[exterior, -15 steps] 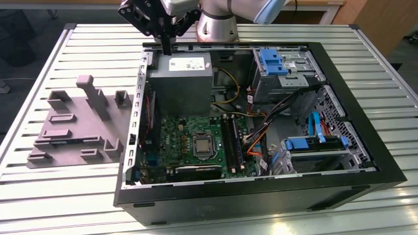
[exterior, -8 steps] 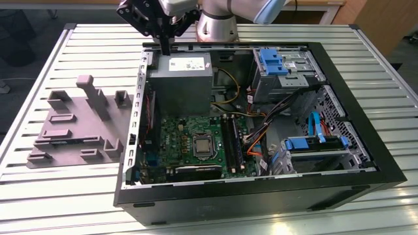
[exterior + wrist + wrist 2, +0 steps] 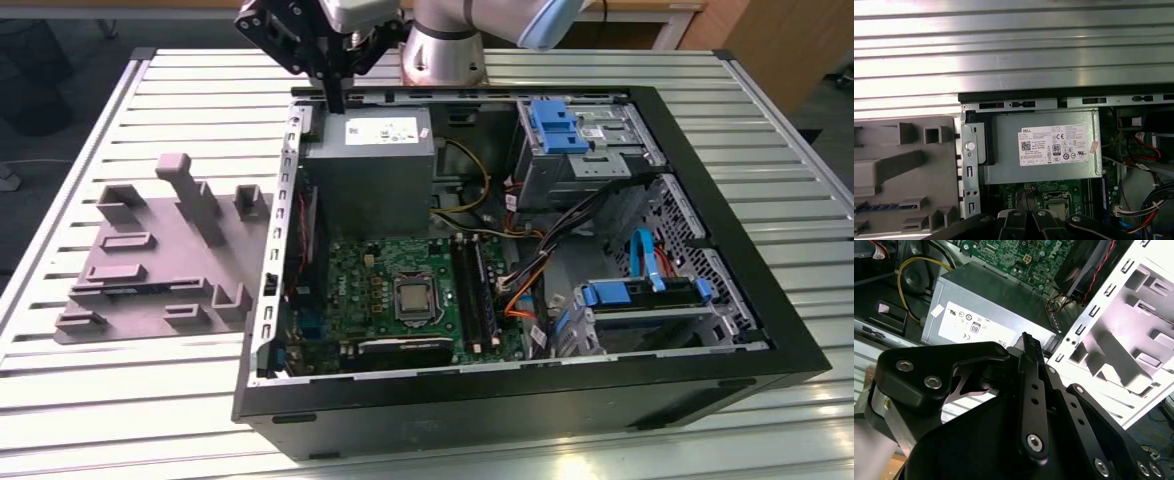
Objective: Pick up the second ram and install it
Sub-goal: 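Reach for the second ram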
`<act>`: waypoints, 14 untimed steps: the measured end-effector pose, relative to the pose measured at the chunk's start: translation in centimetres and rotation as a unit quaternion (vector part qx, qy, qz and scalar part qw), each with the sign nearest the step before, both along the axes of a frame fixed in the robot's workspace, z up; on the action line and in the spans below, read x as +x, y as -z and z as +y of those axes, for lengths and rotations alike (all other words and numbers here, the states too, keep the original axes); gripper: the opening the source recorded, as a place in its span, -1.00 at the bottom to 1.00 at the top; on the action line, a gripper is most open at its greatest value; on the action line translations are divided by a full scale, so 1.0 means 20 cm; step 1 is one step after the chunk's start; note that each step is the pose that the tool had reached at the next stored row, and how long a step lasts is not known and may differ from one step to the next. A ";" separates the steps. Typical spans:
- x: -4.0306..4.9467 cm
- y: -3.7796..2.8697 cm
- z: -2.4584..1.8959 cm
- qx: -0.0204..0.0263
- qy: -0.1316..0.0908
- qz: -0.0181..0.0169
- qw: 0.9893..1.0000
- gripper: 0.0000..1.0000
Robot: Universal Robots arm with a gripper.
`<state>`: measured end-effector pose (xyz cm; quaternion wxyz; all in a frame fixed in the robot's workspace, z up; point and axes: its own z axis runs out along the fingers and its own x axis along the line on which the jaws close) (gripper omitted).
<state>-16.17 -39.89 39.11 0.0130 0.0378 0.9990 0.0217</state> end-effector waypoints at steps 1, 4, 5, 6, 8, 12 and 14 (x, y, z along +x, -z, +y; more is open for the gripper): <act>-0.002 0.000 0.000 0.000 0.000 0.000 1.000 -0.79; -0.006 0.001 0.000 0.000 0.000 0.000 1.000 -0.79; -0.008 0.001 0.000 0.000 0.000 0.000 1.000 -0.79; -0.009 0.001 0.000 0.000 0.000 0.000 1.000 -0.79; -0.011 0.002 0.000 0.000 0.000 0.000 1.000 -0.79; -0.016 0.003 0.000 0.000 0.000 0.000 1.000 -0.79; -0.019 0.003 0.000 0.000 0.000 0.000 1.000 -0.79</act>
